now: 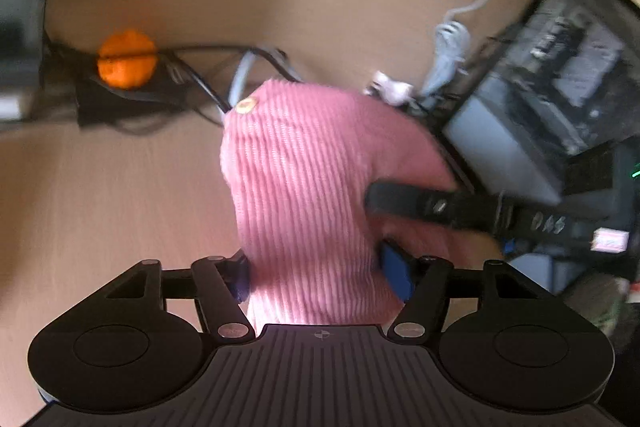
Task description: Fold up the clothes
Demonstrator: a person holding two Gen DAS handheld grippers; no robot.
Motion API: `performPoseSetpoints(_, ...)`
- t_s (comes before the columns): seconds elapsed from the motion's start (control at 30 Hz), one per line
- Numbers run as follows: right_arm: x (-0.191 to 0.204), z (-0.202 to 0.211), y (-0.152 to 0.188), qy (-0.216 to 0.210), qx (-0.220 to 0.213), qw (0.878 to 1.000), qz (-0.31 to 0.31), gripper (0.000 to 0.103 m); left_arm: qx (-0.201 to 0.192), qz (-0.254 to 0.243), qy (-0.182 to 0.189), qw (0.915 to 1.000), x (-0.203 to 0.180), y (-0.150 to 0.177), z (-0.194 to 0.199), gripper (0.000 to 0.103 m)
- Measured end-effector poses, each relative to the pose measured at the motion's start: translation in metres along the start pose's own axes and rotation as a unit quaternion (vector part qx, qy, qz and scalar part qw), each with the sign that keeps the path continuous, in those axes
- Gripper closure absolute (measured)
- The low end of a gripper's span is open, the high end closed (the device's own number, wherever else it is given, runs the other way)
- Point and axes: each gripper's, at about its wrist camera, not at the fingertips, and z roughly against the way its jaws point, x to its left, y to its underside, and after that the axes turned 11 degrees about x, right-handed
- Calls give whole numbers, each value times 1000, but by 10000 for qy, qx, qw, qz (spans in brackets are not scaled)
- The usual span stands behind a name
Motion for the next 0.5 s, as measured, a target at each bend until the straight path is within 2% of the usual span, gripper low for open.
performPoseSetpoints(0.1, -8, -11, -10, 826, -187, 9962, -203, 14, 155, 273, -312, 9990, 13, -8, -16, 33)
performPoseSetpoints(0.13, -8, -10, -10, 983, -244, 9946, -213, 13, 151, 244, -324, 9991, 13, -5, -14, 30)
performPoseSetpoints(0.2, -7, -4, -1, 1121, -325, 9931, -74, 6, 148, 170, -374, 9990, 13, 0, -10, 24)
performPoseSetpoints(0.33, -1, 1, 23, 1590, -305, 9865, 251, 5, 204, -173, -833, 9962, 3, 12, -10, 19)
performPoseSetpoints(0.5, -2, -6, 50, 1811, -57, 9832, 216, 2, 217, -322, -1100, 9932, -6, 21, -4, 14)
